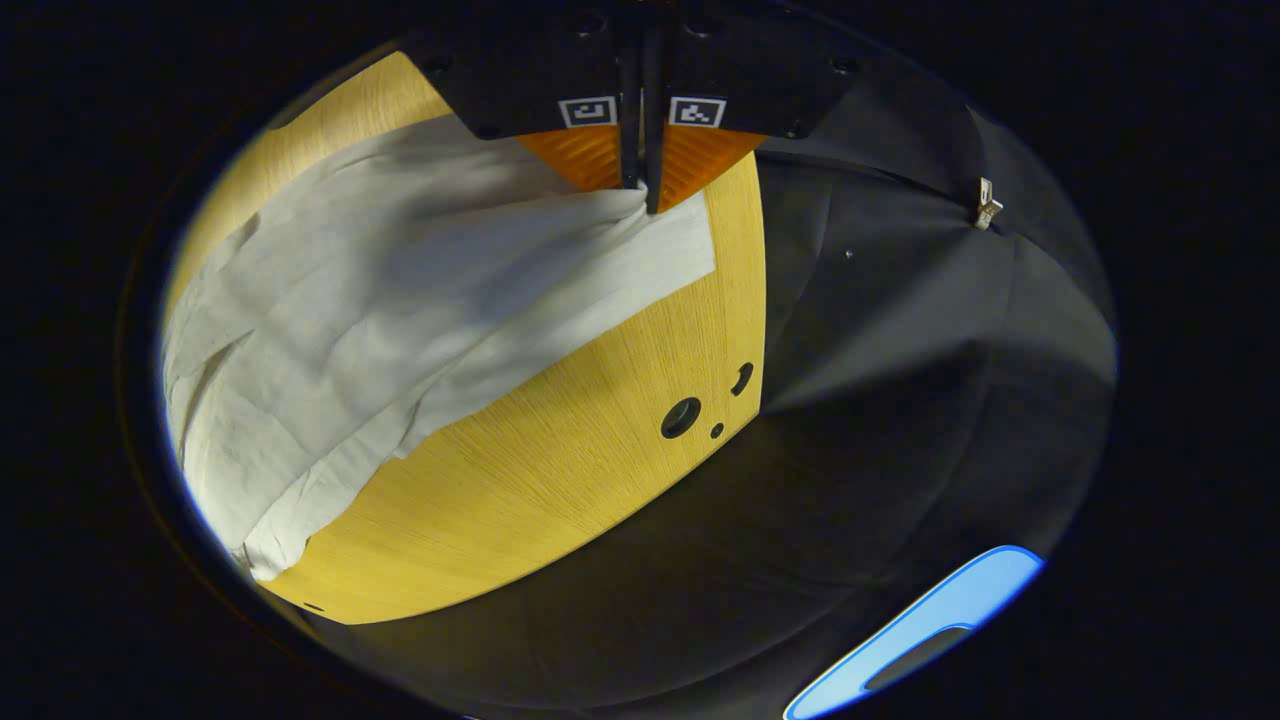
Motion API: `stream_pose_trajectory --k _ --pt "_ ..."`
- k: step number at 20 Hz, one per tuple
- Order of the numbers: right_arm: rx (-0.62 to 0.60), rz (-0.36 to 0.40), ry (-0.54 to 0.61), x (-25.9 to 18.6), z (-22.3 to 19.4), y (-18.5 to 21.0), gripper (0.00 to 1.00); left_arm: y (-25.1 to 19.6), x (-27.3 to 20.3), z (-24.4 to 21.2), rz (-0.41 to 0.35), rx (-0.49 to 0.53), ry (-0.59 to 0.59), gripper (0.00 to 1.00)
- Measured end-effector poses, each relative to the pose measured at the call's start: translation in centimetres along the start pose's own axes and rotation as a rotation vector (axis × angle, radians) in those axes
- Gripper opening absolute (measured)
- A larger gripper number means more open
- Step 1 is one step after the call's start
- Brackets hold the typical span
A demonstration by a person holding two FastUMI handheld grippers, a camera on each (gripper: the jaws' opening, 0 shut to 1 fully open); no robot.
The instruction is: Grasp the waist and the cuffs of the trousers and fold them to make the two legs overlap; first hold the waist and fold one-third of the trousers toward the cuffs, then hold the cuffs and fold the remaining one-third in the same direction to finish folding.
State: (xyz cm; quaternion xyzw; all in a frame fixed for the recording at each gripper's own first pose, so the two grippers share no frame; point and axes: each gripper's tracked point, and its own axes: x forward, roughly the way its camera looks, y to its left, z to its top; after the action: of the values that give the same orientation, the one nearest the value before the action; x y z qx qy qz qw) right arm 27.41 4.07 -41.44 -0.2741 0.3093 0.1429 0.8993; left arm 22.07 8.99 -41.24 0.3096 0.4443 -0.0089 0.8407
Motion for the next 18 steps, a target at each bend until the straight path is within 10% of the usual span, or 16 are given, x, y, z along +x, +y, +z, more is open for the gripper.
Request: stream_pose_trajectory --k 3,8,18 --pt "0.067 0.017 0.023 0.4 -0.5 0.3 0.35 -2.0 1.3 -0.5 -0.041 0.004 0.034 0.07" --pt "0.141 0.028 0.0 -0.3 0.1 0.2 0.87 0.3 0.2 -0.6 0.029 -0.017 0.0 0.92" --pt "0.658 0.173 -0.002 -7.2 2.8 2.6 0.98 -0.8 -5.4 -0.3 -0.084 -0.305 -0.11 0.97"
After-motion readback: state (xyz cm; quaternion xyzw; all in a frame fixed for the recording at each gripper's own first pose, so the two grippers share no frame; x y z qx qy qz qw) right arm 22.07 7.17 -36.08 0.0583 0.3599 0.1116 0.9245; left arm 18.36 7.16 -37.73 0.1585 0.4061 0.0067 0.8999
